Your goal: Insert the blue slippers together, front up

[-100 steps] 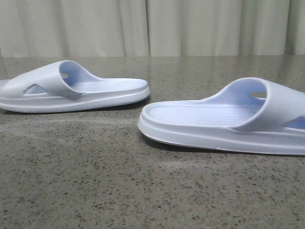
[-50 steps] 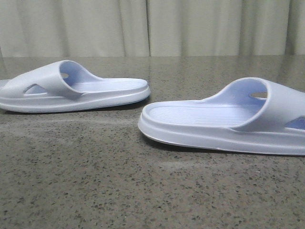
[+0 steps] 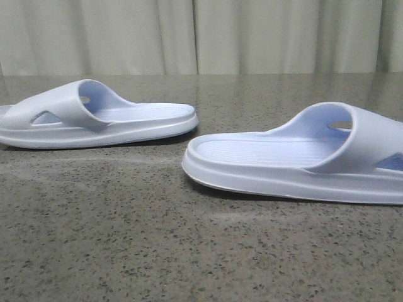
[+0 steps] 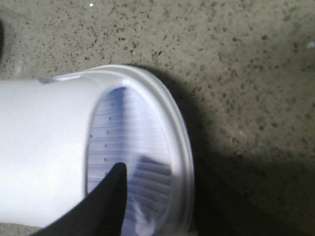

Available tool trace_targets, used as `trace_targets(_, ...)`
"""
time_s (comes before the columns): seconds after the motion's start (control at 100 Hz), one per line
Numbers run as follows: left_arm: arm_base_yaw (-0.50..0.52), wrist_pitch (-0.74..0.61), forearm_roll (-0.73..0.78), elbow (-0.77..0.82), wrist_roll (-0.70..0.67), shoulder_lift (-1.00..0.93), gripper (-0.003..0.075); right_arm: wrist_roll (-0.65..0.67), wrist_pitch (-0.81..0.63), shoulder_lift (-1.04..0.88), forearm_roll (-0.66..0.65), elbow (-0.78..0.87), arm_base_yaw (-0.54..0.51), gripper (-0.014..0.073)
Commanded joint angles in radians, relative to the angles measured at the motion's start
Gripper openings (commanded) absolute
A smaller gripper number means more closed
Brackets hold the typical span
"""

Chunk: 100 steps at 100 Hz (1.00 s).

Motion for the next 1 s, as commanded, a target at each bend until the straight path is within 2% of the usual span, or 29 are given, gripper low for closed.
trace_targets(0.0,0.002,-0.067,-0.023,-0.036,0.001,0.008,0.0322,-0.042,0.024,0.012,0.059,-0.028,-0.006,0.0220)
trace_targets(0.06,0.002,-0.067,-0.025,-0.036,0.001,0.011,0.0321,-0.044,0.024,0.016,0.059,-0.028,-0.006,0.0118)
trace_targets(0.08,0.002,-0.067,-0.027,-0.036,0.001,0.013,0.0321,-0.044,0.024,0.016,0.059,-0.028,-0.006,0.0048)
trace_targets(0.15,0.002,-0.067,-0.038,-0.036,0.001,0.021,0.0321,-0.049,0.024,0.016,0.059,-0.028,-0.006,-0.0111)
trace_targets(0.31,0.002,-0.079,-0.058,-0.036,0.001,0.083,0.0321,-0.049,0.004,0.016,0.061,-0.028,-0.009,-0.0102)
trace_targets(0.5,0.002,-0.148,-0.165,-0.052,0.004,0.194,0.0321,-0.049,-0.009,0.016,0.061,-0.028,-0.010,-0.0102)
trace_targets(0.74,0.002,-0.146,-0.391,-0.115,0.190,0.376,0.0321,-0.049,-0.013,0.016,0.065,-0.028,-0.010,-0.0102)
trace_targets(0.88,0.007,-0.132,-0.411,-0.169,0.221,0.481,0.0321,-0.049,-0.015,0.016,0.065,-0.028,-0.010,-0.0102)
trace_targets(0.99,0.064,-0.078,-0.465,-0.214,0.284,0.551,0.0321,-0.052,-0.017,0.016,0.065,-0.028,-0.010,-0.0102)
